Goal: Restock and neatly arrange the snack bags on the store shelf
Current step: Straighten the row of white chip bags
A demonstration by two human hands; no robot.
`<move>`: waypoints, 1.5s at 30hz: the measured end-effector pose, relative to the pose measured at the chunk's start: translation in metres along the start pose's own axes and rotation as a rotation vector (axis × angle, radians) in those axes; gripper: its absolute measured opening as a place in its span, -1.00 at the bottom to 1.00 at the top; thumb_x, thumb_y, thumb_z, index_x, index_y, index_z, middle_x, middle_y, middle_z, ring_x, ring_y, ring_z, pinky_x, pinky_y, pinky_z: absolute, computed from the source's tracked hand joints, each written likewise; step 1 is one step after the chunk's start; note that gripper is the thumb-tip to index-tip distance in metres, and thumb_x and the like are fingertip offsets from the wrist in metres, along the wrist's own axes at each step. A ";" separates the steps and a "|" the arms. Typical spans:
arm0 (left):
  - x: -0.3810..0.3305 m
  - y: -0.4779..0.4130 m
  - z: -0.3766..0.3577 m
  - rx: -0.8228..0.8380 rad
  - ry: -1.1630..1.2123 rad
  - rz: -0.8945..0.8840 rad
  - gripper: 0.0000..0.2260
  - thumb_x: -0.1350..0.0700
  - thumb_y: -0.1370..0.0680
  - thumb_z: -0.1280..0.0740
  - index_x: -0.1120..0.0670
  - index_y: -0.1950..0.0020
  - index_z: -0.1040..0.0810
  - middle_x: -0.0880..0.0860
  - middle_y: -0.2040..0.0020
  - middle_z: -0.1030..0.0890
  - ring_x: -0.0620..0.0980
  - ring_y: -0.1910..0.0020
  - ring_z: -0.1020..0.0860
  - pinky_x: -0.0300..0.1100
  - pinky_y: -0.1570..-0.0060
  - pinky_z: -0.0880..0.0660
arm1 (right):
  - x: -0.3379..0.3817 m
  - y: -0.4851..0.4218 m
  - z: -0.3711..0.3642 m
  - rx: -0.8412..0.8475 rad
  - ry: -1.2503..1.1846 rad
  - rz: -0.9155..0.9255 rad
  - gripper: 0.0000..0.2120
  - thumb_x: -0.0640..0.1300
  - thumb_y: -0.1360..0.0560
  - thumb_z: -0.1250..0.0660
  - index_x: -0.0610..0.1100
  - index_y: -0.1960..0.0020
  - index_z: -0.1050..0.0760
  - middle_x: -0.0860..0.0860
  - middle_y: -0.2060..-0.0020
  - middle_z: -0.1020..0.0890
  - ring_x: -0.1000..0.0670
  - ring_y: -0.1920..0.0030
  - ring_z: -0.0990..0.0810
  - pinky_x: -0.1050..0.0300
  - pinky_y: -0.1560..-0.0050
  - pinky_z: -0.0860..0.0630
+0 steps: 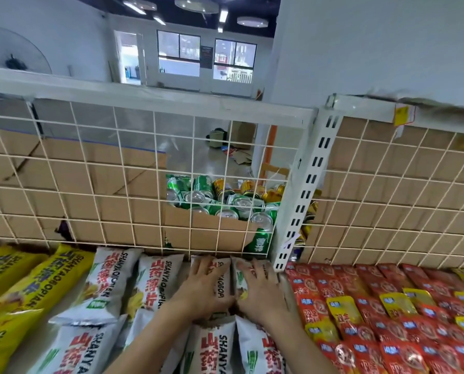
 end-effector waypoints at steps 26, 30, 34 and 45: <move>0.000 0.007 0.005 0.119 0.076 0.074 -0.08 -0.59 -0.20 -0.09 -0.27 -0.48 0.05 -0.04 -0.53 0.24 0.10 -0.49 0.29 0.16 -0.42 0.19 | -0.010 0.005 0.008 -0.011 -0.050 0.017 -0.40 0.34 -0.50 -0.01 0.30 -0.46 0.12 0.02 -0.53 0.05 -0.08 -0.51 0.08 -0.19 -0.47 0.10; -0.006 0.009 0.009 -0.074 -0.031 0.072 -0.36 -0.22 -0.54 -0.17 -0.12 -0.52 0.06 -0.02 -0.55 0.14 0.04 -0.51 0.20 0.07 -0.47 0.14 | -0.010 0.012 0.006 -0.009 -0.012 0.068 -0.41 0.29 -0.53 -0.01 0.25 -0.48 0.12 0.06 -0.52 0.13 -0.06 -0.51 0.17 -0.17 -0.47 0.16; -0.010 0.013 0.003 0.072 -0.097 0.064 -0.05 -0.41 -0.36 -0.21 -0.05 -0.52 0.25 0.02 -0.53 0.27 0.06 -0.48 0.32 0.02 -0.44 0.22 | -0.009 0.012 0.005 0.041 -0.008 0.074 -0.33 0.27 -0.48 -0.11 0.22 -0.49 0.11 0.05 -0.52 0.12 -0.07 -0.51 0.19 -0.14 -0.44 0.14; -0.001 0.037 0.018 -0.031 0.031 0.021 -0.35 -0.22 -0.52 -0.21 -0.14 -0.52 0.01 -0.05 -0.55 0.12 0.01 -0.52 0.12 0.05 -0.47 0.12 | -0.026 0.036 0.014 -0.072 -0.309 0.038 -0.39 0.24 -0.52 -0.13 0.16 -0.49 -0.02 0.06 -0.51 -0.05 -0.11 -0.50 0.05 -0.13 -0.49 0.03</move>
Point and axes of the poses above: each hand's wrist, its own y-axis away from the middle knuckle, its own z-axis out of the back of the hand, x = y × z, the point moved 6 cm from there along -y, towards the middle knuckle
